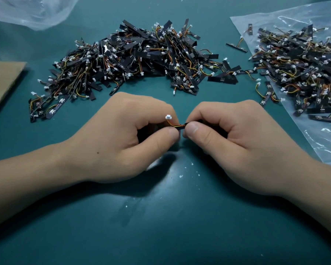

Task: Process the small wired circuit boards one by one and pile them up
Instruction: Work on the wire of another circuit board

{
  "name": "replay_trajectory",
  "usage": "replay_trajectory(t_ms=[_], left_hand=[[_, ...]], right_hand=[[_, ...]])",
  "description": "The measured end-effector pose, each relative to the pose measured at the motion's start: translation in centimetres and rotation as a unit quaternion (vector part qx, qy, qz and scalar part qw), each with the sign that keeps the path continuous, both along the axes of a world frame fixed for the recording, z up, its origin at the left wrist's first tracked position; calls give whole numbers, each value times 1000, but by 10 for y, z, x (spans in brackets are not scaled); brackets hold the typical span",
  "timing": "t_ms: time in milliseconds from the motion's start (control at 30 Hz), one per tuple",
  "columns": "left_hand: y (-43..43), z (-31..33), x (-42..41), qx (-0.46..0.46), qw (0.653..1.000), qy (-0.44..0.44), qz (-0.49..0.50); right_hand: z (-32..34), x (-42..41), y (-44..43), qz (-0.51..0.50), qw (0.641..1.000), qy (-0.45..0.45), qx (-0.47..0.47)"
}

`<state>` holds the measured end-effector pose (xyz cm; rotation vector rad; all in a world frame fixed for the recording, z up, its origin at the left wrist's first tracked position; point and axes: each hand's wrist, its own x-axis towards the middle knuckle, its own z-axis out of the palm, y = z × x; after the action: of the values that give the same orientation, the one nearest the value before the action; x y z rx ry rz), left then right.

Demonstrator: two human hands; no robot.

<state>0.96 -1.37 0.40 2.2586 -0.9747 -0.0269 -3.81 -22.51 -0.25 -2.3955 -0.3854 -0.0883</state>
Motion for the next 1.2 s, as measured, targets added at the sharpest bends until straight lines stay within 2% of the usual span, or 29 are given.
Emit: replay_trajectory(t_ms=[700,1000,1200], left_hand=[[-1,1,3,0,1000,-21,-1],[3,0,9,-49,998,-7,-36],[2,-2,9,-49,998,1,-33]], right_hand=[[0,1,-1,-3,1000,-7,3],[-1,0,0,0,999,-24,23],[-1,1,0,-2,1000,-18,18]])
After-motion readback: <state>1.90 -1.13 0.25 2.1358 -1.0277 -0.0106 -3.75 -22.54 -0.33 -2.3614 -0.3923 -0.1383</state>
